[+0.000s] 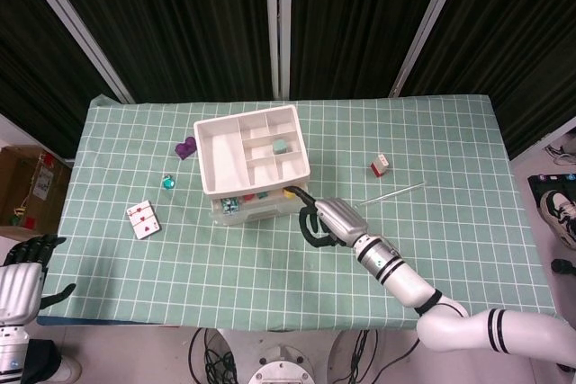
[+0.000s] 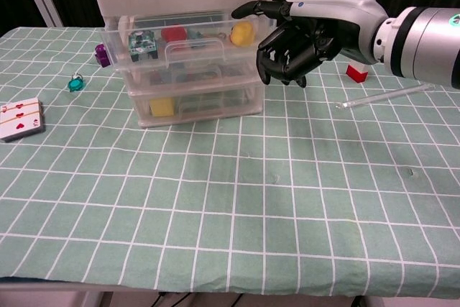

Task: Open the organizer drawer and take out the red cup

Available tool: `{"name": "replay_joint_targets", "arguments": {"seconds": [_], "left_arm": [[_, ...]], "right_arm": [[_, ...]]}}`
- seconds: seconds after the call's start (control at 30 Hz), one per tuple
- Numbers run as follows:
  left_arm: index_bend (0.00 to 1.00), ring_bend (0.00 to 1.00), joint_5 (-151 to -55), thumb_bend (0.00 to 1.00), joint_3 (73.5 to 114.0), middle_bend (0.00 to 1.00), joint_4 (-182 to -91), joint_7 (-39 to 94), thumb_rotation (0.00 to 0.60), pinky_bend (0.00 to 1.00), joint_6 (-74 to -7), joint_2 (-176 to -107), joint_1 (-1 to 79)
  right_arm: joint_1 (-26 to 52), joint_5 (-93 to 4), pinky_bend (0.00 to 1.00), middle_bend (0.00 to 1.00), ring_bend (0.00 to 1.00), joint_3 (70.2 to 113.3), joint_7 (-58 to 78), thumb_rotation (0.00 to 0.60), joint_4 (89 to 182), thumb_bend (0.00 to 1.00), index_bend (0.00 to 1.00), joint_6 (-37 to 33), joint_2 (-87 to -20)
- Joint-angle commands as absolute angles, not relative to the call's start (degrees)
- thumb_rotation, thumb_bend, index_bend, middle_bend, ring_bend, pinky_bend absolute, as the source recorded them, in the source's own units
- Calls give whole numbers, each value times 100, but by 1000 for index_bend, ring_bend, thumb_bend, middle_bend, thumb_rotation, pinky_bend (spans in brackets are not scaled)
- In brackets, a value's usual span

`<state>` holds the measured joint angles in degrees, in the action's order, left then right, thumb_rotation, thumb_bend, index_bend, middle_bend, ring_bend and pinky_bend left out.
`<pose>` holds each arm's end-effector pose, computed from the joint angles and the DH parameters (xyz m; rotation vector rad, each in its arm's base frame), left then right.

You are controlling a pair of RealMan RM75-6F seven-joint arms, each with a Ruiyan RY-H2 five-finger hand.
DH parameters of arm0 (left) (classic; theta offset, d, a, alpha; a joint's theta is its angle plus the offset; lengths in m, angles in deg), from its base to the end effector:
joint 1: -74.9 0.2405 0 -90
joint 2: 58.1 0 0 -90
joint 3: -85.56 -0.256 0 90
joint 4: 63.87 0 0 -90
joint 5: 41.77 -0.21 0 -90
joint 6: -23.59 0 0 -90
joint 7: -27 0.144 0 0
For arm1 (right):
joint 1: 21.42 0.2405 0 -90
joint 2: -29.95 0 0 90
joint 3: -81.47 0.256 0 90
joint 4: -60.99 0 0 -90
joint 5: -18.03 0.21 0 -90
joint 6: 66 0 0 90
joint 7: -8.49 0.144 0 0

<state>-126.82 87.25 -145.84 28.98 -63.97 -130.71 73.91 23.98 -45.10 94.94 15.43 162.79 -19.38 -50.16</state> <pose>-0.3444 0.1555 0.1313 -1.3364 -0.8824 -0.8077 -0.0830 -0.3170 0.0040 1.8856 -1.5604 1.2420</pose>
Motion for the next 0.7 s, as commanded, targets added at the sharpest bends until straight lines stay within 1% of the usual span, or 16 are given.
{"name": "replay_joint_targets", "arguments": {"seconds": [0.03, 0.07, 0.13, 0.17, 0.63, 0.7], "left_arm": [[240, 165, -12671, 41, 8723, 192, -14582, 2895, 600, 189, -6392, -13073, 7397], [240, 165, -12668, 41, 8722, 192, -14580, 2894, 600, 189, -6389, -13075, 7397], [240, 165, -12669, 41, 8723, 192, -14576, 2894, 600, 189, -6386, -13077, 7394], [240, 165, -12675, 41, 8723, 192, -14577, 2895, 600, 189, -6387, -13076, 7392], [245, 165, -12688, 42, 8727, 192, -14596, 2917, 600, 189, -6373, -13074, 7372], [246, 165, -12679, 41, 8728, 192, -14601, 2925, 600, 188, -6360, -13067, 7368]], "right_arm": [[2399, -4493, 669, 584, 639, 9500, 1490, 600, 16362, 489, 193, -1920, -4970], [2381, -4514, 671, 592, 644, 9486, 1485, 600, 16409, 489, 232, -1905, -4938], [2333, -4587, 672, 598, 647, 9441, 1474, 600, 16534, 489, 272, -1874, -4847], [2301, -4639, 673, 598, 647, 9410, 1465, 600, 16610, 489, 276, -1852, -4791], [1933, -5357, 676, 600, 649, 8945, 1622, 600, 17394, 489, 279, -1840, -4080], [1908, -5489, 677, 600, 650, 8892, 1623, 600, 17480, 489, 266, -1854, -3967]]}}
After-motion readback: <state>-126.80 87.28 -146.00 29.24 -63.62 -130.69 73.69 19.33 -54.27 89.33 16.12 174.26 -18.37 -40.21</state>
